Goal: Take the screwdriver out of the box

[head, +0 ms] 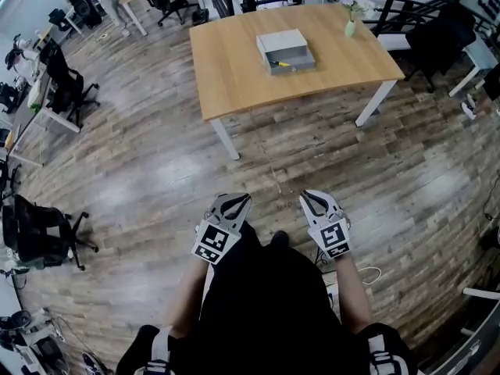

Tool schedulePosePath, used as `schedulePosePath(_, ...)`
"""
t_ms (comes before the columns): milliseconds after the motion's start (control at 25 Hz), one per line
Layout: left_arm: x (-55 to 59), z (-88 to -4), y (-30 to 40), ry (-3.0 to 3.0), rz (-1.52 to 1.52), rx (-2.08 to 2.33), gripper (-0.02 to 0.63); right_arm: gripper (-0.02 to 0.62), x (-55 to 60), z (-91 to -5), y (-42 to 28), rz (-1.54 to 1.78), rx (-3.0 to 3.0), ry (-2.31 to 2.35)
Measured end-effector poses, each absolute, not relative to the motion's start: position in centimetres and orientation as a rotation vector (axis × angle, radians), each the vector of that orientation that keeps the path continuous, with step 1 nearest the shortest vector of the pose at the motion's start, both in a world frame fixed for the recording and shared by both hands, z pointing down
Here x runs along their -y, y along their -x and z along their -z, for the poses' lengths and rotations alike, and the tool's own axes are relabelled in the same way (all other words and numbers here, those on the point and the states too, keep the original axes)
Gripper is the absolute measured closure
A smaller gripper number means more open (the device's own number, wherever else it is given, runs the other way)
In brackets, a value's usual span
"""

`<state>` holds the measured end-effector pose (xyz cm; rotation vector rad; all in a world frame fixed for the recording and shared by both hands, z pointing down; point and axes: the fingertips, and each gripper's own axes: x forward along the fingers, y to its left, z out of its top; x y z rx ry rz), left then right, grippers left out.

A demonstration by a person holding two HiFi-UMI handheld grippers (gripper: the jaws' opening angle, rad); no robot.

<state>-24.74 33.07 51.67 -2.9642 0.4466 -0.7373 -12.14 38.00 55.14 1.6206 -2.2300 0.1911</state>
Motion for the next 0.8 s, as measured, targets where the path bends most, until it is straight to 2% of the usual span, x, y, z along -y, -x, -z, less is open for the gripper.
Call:
schedulePosePath(320,-31.8,-52.3,23.5,2.989,0.736,-0.418,0.578,0.549,-36.8,-56.2,10.9,-0.203,2.187,-1.585)
schedulePosePath(800,-29.9,-52.5,17.2,3.013,0.687,-0.217,0.578,0.549,-35.6,-56.9,7.2,-0.203,2.079,-1.596)
